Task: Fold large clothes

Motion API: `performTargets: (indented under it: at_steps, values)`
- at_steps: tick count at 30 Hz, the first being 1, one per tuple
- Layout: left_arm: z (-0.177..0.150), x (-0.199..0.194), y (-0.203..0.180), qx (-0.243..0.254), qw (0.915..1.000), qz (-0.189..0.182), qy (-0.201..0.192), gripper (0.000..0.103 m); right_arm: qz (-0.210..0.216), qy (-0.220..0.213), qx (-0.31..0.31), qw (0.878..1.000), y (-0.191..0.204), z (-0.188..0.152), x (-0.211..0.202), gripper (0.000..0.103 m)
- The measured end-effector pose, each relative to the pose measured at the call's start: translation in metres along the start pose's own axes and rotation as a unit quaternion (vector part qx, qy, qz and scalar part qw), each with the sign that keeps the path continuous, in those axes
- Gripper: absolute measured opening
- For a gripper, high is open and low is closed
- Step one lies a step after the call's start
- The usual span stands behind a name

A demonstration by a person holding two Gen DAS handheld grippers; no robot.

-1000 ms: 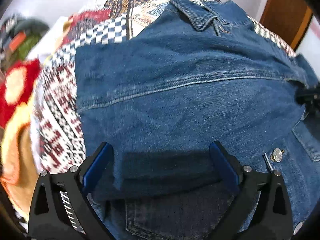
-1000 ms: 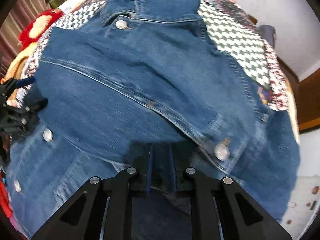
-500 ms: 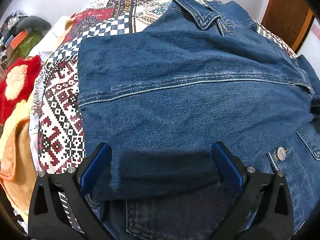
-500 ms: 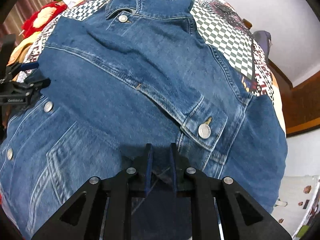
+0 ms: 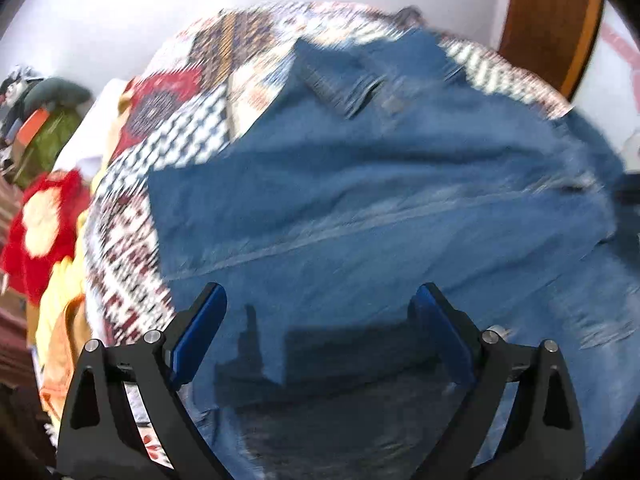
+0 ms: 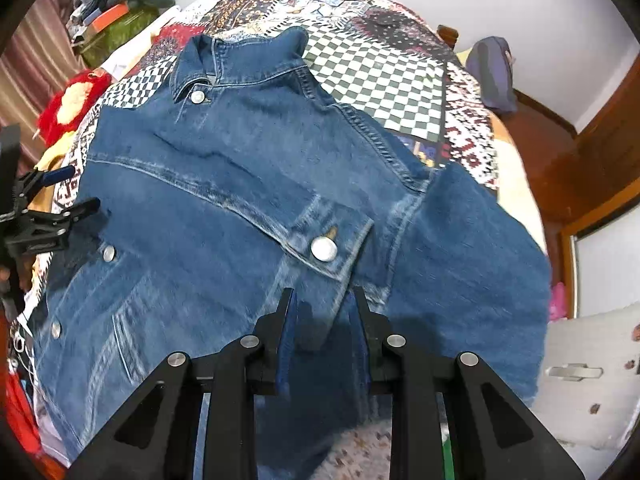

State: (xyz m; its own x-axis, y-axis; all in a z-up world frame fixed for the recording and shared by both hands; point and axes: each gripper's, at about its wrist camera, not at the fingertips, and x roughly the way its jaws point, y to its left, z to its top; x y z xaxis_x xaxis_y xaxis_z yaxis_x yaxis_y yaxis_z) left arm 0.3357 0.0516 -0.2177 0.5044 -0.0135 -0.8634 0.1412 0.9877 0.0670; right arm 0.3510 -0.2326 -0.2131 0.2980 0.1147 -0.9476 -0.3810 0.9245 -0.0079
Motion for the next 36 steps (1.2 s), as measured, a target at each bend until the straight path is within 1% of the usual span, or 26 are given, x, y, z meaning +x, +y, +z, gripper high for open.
performTargets:
  at_steps: [2,4,5,6,7,8,9,10,13,14,16,18,19,21,24,25,28,30,32,34,36]
  values:
    - [0.012,0.0,-0.014,0.006,0.9998,-0.019,-0.004,0.097,-0.003,0.019,-0.007,1.0,0.007,0.005,0.021,0.022]
    - [0.016,0.011,-0.03,0.021,0.9995,-0.024,0.008,0.097,-0.031,0.043,-0.02,0.998,0.012,0.001,0.043,0.022]
    - [0.016,0.019,-0.037,0.03,0.9992,-0.021,0.019,0.097,-0.045,0.043,-0.024,0.998,0.012,-0.001,0.048,0.029]
    - [0.013,0.03,-0.044,0.039,0.9985,-0.016,0.034,0.097,-0.06,0.036,-0.027,0.997,0.012,-0.004,0.05,0.038]
    - [0.009,0.04,-0.05,0.048,0.9977,-0.01,0.047,0.097,-0.083,0.026,-0.029,0.996,0.01,-0.006,0.048,0.068]
    - [0.006,0.044,-0.052,0.048,0.9979,-0.004,0.042,0.099,-0.129,0.013,-0.031,0.991,0.006,-0.01,0.046,0.099]
    - [0.003,0.043,-0.05,0.042,0.9987,-0.002,0.027,0.1,-0.149,0.005,-0.033,0.988,0.003,-0.013,0.045,0.103]
    - [0.002,0.043,-0.049,0.038,0.999,-0.001,0.023,0.101,-0.152,0.0,-0.034,0.988,-0.001,-0.017,0.043,0.103]
    - [0.002,0.044,-0.043,0.026,0.999,-0.016,0.031,0.1,-0.112,0.008,-0.01,0.994,-0.016,-0.028,0.038,0.102]
    - [0.003,0.044,-0.041,0.021,0.999,-0.02,0.035,0.1,-0.107,0.004,-0.002,0.994,-0.02,-0.031,0.033,0.102]
    - [0.005,0.042,-0.044,0.021,0.999,-0.013,0.038,0.1,-0.104,-0.015,0.014,0.994,-0.026,-0.034,0.019,0.102]
    - [0.007,0.038,-0.049,0.03,0.999,0.001,0.035,0.1,-0.084,-0.042,0.044,0.995,-0.035,-0.038,0.0,0.102]
    - [0.009,0.036,-0.054,0.04,0.9986,0.012,0.031,0.1,-0.073,-0.051,0.059,0.994,-0.041,-0.04,-0.008,0.102]
    - [0.012,0.027,-0.064,0.057,0.998,0.019,0.02,0.1,-0.047,-0.069,0.098,0.992,-0.059,-0.046,-0.025,0.102]
    - [0.021,0.011,-0.081,0.072,0.9973,0.012,0.001,0.1,-0.012,-0.088,0.152,0.984,-0.085,-0.058,-0.044,0.102]
    - [0.025,0.008,-0.085,0.075,0.9971,0.009,-0.005,0.1,0.002,-0.094,0.17,0.981,-0.093,-0.062,-0.05,0.102]
    - [0.04,-0.004,-0.1,0.085,0.9961,-0.003,-0.022,0.1,0.046,-0.103,0.235,0.965,-0.124,-0.079,-0.061,0.102]
    - [0.047,-0.009,-0.109,0.091,0.9952,-0.013,-0.031,0.1,0.073,-0.109,0.286,0.949,-0.151,-0.096,-0.064,0.102]
    - [0.053,-0.014,-0.122,0.096,0.9944,-0.025,-0.037,0.1,0.081,-0.11,0.329,0.934,-0.174,-0.111,-0.062,0.102]
    - [0.058,-0.013,-0.133,0.098,0.994,-0.035,-0.035,0.1,0.088,-0.108,0.37,0.918,-0.193,-0.126,-0.056,0.102]
    - [0.062,-0.007,-0.142,0.099,0.9937,-0.046,-0.027,0.1,0.104,-0.104,0.403,0.903,-0.21,-0.141,-0.051,0.102]
